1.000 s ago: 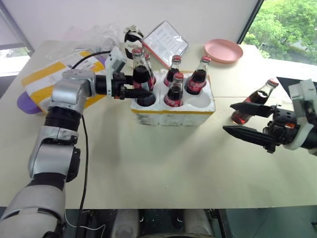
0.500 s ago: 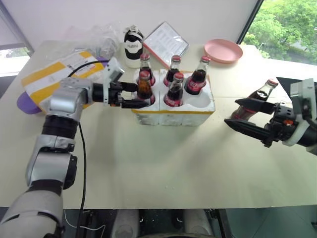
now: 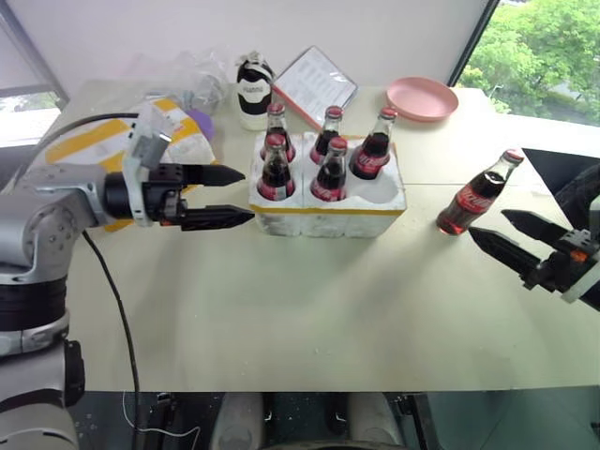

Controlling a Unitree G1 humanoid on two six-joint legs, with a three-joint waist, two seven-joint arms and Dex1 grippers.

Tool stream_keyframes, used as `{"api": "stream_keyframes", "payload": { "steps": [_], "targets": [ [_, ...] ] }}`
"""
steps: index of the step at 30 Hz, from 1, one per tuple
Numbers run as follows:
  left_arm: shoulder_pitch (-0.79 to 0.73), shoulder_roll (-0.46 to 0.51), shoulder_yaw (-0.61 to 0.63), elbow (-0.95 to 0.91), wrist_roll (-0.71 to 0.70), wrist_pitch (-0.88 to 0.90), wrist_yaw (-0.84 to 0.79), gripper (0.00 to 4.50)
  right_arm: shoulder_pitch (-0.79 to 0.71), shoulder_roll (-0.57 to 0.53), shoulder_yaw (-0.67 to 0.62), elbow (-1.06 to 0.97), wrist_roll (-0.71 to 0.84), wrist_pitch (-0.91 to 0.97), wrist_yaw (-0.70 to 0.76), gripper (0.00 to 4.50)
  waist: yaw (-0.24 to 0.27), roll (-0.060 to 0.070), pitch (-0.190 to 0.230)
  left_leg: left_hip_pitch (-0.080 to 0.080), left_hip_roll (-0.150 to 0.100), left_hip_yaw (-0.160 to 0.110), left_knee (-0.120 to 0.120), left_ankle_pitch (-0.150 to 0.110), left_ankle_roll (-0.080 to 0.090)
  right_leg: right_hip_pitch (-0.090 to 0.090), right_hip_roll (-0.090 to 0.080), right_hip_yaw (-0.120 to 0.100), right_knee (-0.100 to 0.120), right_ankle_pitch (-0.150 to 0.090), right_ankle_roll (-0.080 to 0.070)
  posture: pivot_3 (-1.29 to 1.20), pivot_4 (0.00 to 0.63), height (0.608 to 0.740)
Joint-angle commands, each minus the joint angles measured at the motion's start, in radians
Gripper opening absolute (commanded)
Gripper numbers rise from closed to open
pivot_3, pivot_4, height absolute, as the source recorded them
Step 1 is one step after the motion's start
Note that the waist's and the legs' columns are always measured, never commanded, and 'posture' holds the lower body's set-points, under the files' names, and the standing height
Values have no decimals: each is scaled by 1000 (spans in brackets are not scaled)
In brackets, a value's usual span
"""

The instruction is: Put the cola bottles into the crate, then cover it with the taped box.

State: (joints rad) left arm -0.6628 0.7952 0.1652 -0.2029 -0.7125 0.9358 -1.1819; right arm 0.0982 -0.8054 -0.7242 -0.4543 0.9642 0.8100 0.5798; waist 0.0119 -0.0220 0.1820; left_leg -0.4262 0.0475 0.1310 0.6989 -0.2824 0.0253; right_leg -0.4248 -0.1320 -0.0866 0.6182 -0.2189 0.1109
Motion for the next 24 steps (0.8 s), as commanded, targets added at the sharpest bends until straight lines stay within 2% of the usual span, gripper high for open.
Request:
{"api": "stream_keyframes", "payload": {
  "steps": [1, 6, 14, 24],
  "targets": [
    [6, -15, 20, -62, -43, -3, 48, 4449, -55, 26, 4, 59, -21, -36, -51, 4500, -1, 1, 0, 0, 0, 0, 0, 1, -2, 0, 0, 0, 0, 0, 0, 0, 150, 740],
    [25, -50, 54, -104, -107, 16, 140, 4449, -138, 84, 63, 152, -86, -81, -111, 4500, -2, 2, 0, 0, 0, 1, -1, 2, -3, -1, 1, 0, 1, 0, 0, 0, 150, 740],
    [68, -36, 64, -158, -158, 16, 209, 4449, -250, 119, 163, 341, -185, -177, -63, 4500, 1, 2, 0, 0, 0, 1, -1, 2, -4, -1, 1, 0, 1, 0, 0, 0, 150, 740],
    [58, -12, 58, -174, -203, 20, 243, 4449, -351, 155, 250, 480, -285, -258, -45, 4500, -5, 3, 0, 0, 0, 2, -1, 2, -4, -1, 1, 0, 1, 0, 0, 0, 150, 740]
  ]
}}
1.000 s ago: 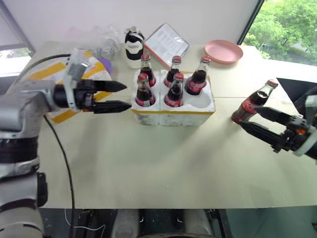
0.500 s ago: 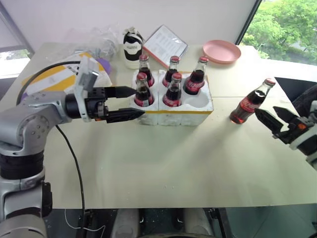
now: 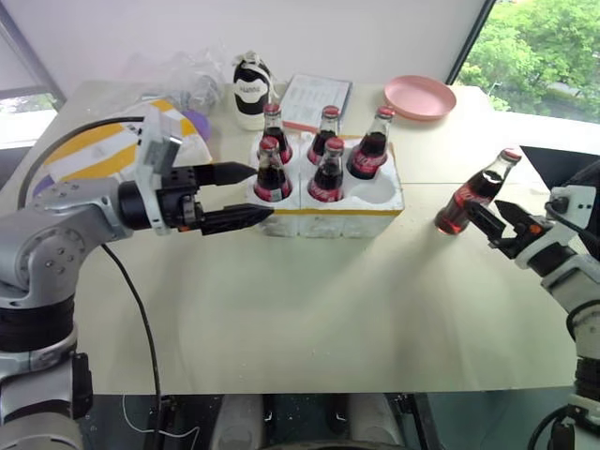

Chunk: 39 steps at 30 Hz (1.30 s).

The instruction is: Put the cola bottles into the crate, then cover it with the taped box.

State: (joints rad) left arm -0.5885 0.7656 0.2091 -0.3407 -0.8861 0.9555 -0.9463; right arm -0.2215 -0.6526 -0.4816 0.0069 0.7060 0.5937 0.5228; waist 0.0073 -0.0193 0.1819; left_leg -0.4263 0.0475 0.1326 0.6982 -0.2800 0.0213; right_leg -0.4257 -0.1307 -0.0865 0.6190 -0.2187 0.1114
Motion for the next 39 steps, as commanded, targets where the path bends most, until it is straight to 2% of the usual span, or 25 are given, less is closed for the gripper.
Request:
{"api": "stream_keyframes", "payload": {
  "steps": [1, 12, 15, 16, 17, 21, 25, 31, 35, 39],
  "targets": [
    [-18, 19, 13, -36, -33, 0, 7, 4449, -44, 7, 14, 34, -35, -48, 13, 4500, 0, 0, 0, 0, 0, 0, 0, 0, 0, 0, 0, 0, 0, 0, 0, 0, 150, 740],
    [-22, 28, -15, -37, -33, -20, 0, 4449, -205, 24, 83, 299, -183, -186, 9, 4500, -4, 1, 0, 0, 0, 1, 0, 0, -1, 0, 0, 0, 0, 0, 0, 0, 150, 740],
    [-19, 28, -20, -38, -31, -26, -1, 4500, -230, 29, 79, 336, -189, -215, 23, 3769, -5, 1, 0, 0, 0, 2, 0, 0, -1, 0, 0, 0, 0, 0, 0, 0, 150, 740],
    [-18, 28, -20, -39, -31, -27, 0, 4500, -230, 28, 79, 333, -188, -218, 31, 3195, -5, 1, 0, 0, 0, 2, 0, 1, -1, 0, 1, 0, 0, 0, 0, 0, 150, 740],
    [-16, 28, -19, -40, -32, -27, 1, 4500, -229, 26, 80, 325, -188, -220, 39, 2841, -4, 1, 0, 0, 0, 2, 0, 1, -1, 0, 0, 0, 0, 0, 0, 0, 150, 740],
    [-4, 27, -14, -45, -35, -28, 3, 4500, -211, 17, 71, 227, -157, -204, 76, 2803, -8, 2, 1, 0, 0, 2, -1, 1, -1, 0, 1, 0, 0, 0, 0, 0, 150, 740],
    [8, 29, -11, -45, -32, -33, 3, 4500, -236, 12, 52, 94, -89, -145, 83, 2803, -18, 10, 6, 0, 0, 2, -1, 1, -1, -1, 0, 0, 0, 0, 0, 0, 150, 740],
    [20, 31, -9, -40, -28, -40, 4, 4500, -298, 4, 120, -171, 53, 8, 143, 2803, -26, 13, 8, -1, 1, 1, -3, 2, -3, -4, 1, 0, 2, 0, 0, 0, 150, 740],
    [18, 31, -14, -36, -26, -45, 6, 4500, -377, 21, 206, -228, 45, 46, 133, 2803, -21, 13, 8, -1, 1, 1, -3, 2, -4, -4, 2, 0, 2, 0, 0, 0, 150, 740],
    [17, 33, -18, -33, -20, -51, 8, 4500, -451, 55, 283, -187, -3, 49, 105, 2803, -16, 12, 8, -1, 1, 1, -2, 2, -3, -3, 2, 0, 1, 0, 0, 0, 150, 740]
  ]
}}
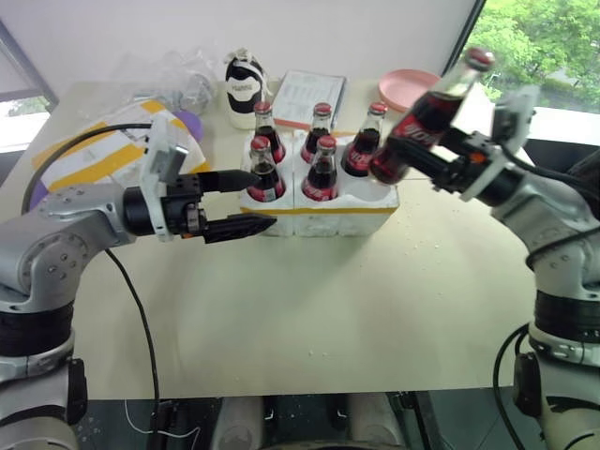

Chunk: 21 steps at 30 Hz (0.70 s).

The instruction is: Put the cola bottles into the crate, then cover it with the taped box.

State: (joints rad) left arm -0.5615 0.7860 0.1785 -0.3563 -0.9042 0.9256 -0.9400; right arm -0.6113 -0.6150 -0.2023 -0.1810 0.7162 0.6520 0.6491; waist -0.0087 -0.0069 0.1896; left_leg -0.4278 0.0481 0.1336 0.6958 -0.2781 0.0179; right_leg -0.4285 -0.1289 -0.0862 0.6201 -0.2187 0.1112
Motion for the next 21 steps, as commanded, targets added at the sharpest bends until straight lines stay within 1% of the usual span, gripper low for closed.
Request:
{"api": "stream_keyframes", "payload": {
  "steps": [1, 5, 9, 18, 21],
  "targets": [
    [-11, 13, 13, -18, -2, -22, 3, 4500, -71, 26, 14, 14, -21, -13, -21, 2803, -1, 0, 0, 0, 0, 0, 0, 0, 0, 0, 0, 0, 0, 0, 0, 0, 150, 740],
    [-8, 25, 27, -25, -10, -17, 5, 4500, -73, 30, 49, 63, -70, -42, -3, 2803, 0, 0, 0, -1, 0, 0, 0, 0, 0, 0, 0, 0, 0, 0, 0, 0, 150, 740],
    [1, 28, 36, -34, -14, -15, 25, 4500, -70, 37, 42, 102, -87, -40, -6, 2803, -4, 0, 0, -1, 0, 0, 0, 0, 0, 0, 0, 0, 0, 0, 0, 0, 150, 740],
    [3, 29, 34, -38, -24, -21, 42, 4500, 3, 33, 75, 88, -90, 0, 63, 2803, -2, 0, 0, -1, 0, 0, -1, 0, 0, 0, 0, 0, -1, 0, 0, 0, 150, 740],
    [-4, 28, 32, -36, -24, -23, 43, 4500, 13, 38, 84, 99, -109, -3, 61, 2803, -2, 0, 0, -1, 0, 0, -1, 0, 0, -1, 0, 0, -1, 0, 0, 0, 150, 740]
  ]
}}
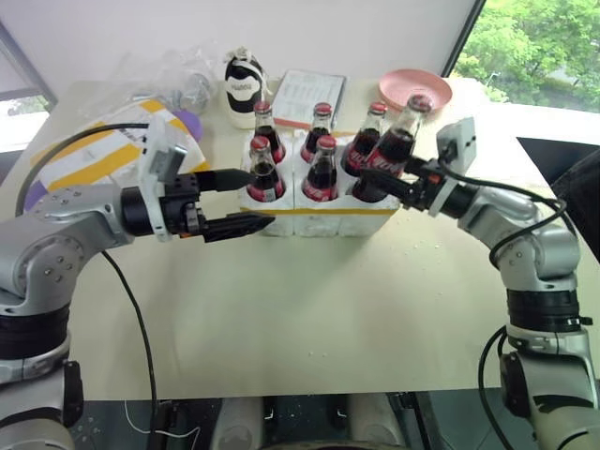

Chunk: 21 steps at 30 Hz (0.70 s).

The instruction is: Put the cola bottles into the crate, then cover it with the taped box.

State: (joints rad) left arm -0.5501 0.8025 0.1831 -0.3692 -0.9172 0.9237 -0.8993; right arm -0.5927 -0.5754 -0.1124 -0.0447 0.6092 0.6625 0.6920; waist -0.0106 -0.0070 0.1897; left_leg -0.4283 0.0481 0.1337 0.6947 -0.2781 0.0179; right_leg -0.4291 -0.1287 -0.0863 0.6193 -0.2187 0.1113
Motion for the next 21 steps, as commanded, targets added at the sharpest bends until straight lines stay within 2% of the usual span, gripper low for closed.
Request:
{"api": "stream_keyframes", "payload": {
  "steps": [1, 5, 8, 9, 17, 21],
  "targets": [
    [-18, 10, 27, -23, -12, -21, 4, 4500, -8, 4, -2, -25, -9, -12, 11, 2803, 1, 0, 0, 0, 0, 0, 0, 0, 0, 0, 0, 0, 0, 0, 0, 0, 150, 740],
    [-25, 6, 24, -25, -19, -20, 7, 4500, -13, 26, 29, 17, -56, -16, -11, 2803, 0, 0, 0, 0, 0, 0, 0, 0, 0, 0, 0, 0, -1, 0, 0, 0, 150, 740],
    [-31, 5, 19, -23, -18, -23, 5, 4500, -20, 46, 57, 61, -105, -13, -45, 4360, -1, 0, 0, 0, 0, 0, -1, 0, 0, 0, 0, 0, -1, 0, 0, 0, 150, 740],
    [-32, 5, 18, -21, -18, -23, 5, 4500, -22, 50, 63, 69, -118, -17, -48, 4445, -3, -1, 0, 0, 0, 0, 0, 0, 0, 0, 0, 0, -1, 0, 0, 0, 150, 740],
    [-16, 35, 25, -16, 14, -45, -5, 4500, 2, 18, 34, 1, -121, -25, -22, 4445, -2, -1, -1, 1, 0, 0, 0, 0, 0, 2, 0, 0, 0, 0, 0, 0, 150, 740],
    [40, 121, 123, 30, 68, -77, -5, 4500, 35, -101, -48, -137, -52, 50, 36, 4445, -1, -1, -1, 1, 0, 0, -1, 0, 0, 0, 0, 0, -1, 0, 0, 0, 150, 740]
  ]
}}
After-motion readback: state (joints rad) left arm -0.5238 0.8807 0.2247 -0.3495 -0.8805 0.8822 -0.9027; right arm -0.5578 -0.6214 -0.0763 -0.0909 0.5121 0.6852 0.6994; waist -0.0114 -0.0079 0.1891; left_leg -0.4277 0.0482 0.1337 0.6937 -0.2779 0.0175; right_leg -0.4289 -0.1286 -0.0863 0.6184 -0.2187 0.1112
